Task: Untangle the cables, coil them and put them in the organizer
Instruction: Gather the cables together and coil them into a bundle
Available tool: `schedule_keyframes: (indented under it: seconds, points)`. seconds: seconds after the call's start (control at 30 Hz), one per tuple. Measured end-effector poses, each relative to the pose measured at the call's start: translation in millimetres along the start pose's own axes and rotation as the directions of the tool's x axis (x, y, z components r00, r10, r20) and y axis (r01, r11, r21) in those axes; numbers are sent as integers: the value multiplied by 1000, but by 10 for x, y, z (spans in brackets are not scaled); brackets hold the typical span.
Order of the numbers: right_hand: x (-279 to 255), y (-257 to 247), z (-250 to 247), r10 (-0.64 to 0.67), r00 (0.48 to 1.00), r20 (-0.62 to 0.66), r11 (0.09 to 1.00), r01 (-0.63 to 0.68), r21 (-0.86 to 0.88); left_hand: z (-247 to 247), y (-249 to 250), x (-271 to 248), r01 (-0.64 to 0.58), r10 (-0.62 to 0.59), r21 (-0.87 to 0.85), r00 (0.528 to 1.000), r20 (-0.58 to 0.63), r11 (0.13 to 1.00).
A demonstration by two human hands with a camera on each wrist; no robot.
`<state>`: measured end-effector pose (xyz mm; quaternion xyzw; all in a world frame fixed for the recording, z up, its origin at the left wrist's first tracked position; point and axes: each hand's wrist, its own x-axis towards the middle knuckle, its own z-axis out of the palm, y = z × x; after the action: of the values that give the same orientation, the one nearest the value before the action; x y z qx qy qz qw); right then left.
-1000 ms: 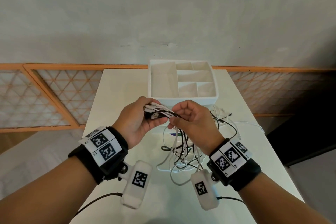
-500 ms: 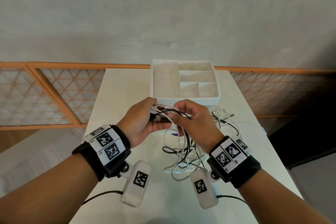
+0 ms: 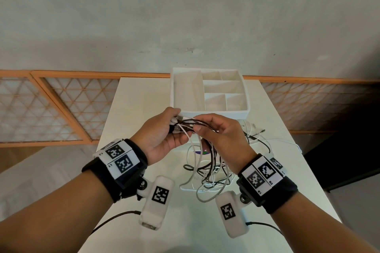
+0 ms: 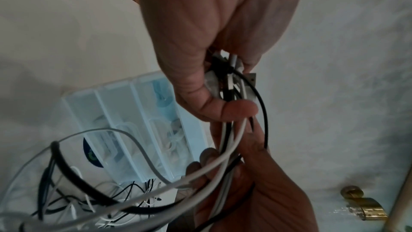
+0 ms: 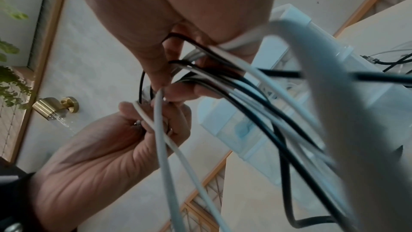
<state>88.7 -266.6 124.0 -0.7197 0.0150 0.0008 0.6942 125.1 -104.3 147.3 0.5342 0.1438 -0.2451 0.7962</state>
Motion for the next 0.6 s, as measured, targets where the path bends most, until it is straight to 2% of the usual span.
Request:
schedule_keyframes:
  seconds: [0.13,0.33,0.5,0.6]
  points:
    - [22,-49,-16,23,999,-34,999,-24,-24,8,20,-8,19,-16,-49,998,56,999]
    - [73,-72,-8,8,999,-42,1000,-9,-24,35,-31,-2,-25,23,15,993,113,1000]
    - [96,-20,48,-122,992,-34,963,110,-246,29,-45,1,-119,85,173,978,191,978]
    - [104,15,73,-157,988,-7,928,145,-344,15,-91,19,-138,113,171,982,148,975]
